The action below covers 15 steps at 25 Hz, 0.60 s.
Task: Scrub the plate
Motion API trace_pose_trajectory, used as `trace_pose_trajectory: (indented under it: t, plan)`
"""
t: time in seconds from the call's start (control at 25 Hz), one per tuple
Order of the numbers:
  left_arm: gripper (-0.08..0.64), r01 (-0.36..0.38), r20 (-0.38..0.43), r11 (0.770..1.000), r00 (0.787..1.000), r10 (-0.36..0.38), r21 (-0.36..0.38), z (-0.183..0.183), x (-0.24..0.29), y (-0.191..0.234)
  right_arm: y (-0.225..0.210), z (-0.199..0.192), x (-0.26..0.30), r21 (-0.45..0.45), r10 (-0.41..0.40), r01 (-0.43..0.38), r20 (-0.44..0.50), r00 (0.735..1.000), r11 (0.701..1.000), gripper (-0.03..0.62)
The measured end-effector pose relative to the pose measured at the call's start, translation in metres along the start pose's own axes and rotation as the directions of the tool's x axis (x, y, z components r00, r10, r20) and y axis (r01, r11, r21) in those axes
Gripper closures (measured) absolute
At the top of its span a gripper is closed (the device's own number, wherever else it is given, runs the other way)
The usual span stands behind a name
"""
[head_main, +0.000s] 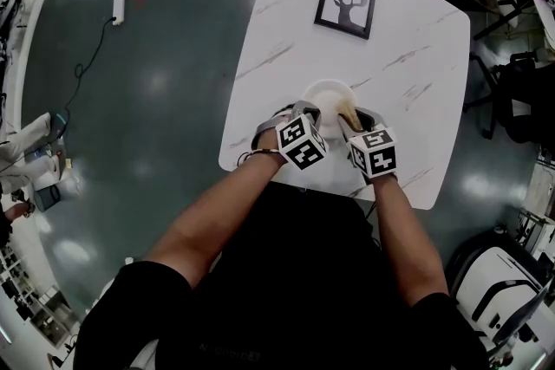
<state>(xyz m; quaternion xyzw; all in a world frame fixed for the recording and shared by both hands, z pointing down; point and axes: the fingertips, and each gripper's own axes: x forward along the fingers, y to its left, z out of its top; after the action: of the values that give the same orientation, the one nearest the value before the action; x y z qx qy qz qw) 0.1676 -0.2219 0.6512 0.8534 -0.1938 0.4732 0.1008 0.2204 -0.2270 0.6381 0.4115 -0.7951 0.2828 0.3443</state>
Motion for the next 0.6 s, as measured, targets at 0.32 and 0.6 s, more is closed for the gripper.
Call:
trace_pose_trajectory:
  t: [0.32,0.6]
  plan:
    - [0.552,-0.023,0.018,0.99,1.0,0.026,-0.136,-0.016,-0.025,0.016,0.043,0.003,0.005,-0.103,0.077,-0.079,-0.016,0.997,0.992,0.459]
    - [0.552,-0.041,-0.022,0.992,0.999,0.039,-0.116,-0.03,-0.016,0.01,0.074,-0.013,0.025,-0.229,0.111,-0.132,-0.105,0.988,0.964,0.459]
